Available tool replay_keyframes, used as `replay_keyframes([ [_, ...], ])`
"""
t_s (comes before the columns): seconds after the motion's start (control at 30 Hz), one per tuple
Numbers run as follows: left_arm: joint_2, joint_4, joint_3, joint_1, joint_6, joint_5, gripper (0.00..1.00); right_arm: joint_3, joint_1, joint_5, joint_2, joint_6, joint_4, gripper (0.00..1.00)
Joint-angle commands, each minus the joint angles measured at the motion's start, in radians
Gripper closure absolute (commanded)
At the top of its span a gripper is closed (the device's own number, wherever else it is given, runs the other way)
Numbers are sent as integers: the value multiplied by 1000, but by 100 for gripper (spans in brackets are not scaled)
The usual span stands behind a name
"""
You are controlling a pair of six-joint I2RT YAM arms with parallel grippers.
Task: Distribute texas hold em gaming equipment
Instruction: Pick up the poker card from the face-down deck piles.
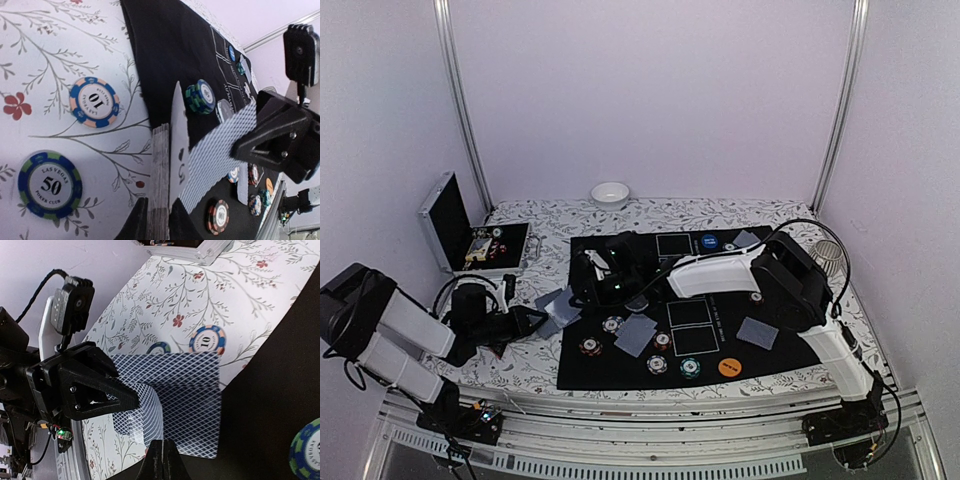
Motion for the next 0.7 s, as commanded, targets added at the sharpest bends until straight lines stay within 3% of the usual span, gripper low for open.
replay_keyframes([
  [0.0,30,-46,-6,18,11,-9,83,-8,-45,50,-60,-8,24,98],
  [0.17,53,-45,4,18,9,-2,84,-9,-48,36,-54,1,23,98],
  [0.43,47,-44,8,21,5,1,100,-18,-47,-59,-213,-47,-23,98],
  [0.57,34,-51,13,22,9,0,100,-48,-49,-36,-348,-165,-181,98],
  [0.67,24,-63,18,22,10,3,100,-75,-50,120,-465,-272,-422,98],
])
